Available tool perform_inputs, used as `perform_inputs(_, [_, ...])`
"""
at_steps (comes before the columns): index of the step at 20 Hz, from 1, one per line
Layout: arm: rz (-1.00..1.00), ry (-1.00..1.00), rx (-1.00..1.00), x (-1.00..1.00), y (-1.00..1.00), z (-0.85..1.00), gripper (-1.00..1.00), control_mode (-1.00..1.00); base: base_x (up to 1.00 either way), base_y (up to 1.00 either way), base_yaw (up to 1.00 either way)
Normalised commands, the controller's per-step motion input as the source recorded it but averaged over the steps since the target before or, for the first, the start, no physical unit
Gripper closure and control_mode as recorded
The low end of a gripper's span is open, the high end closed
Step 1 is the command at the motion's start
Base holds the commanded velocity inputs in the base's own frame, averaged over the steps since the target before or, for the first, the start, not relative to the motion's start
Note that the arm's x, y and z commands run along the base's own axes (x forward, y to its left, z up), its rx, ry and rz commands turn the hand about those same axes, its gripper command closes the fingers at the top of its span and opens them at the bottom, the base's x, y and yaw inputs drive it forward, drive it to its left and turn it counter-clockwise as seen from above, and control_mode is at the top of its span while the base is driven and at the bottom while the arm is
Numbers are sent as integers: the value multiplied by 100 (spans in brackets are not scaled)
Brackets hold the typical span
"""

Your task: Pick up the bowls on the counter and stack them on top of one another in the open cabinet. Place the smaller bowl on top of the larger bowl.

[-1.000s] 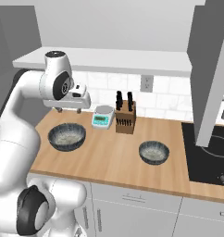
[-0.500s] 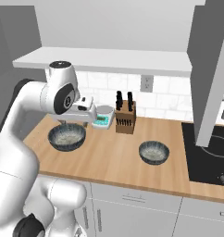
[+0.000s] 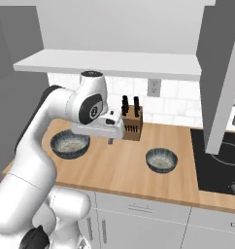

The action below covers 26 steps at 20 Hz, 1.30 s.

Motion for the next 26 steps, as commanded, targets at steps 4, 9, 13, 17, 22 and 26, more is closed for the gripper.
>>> perform_inputs(4, [-21, 7, 0, 0, -67, -32, -100, -100, 0, 0, 0])
perform_inputs(9, [-36, -1, -1, -3, -53, -34, -100, -100, 0, 0, 0])
perform_inputs(13, [-30, 0, 0, -3, -62, -22, -100, -100, 0, 0, 0])
perform_inputs(17, [-29, -1, 0, -16, -51, -12, -100, -100, 0, 0, 0])
perform_inputs(22, [-21, -1, 4, 0, -43, -29, -100, -100, 0, 0, 0])
perform_inputs(26, [-9, -2, 21, 0, -37, -25, -100, -100, 0, 0, 0])
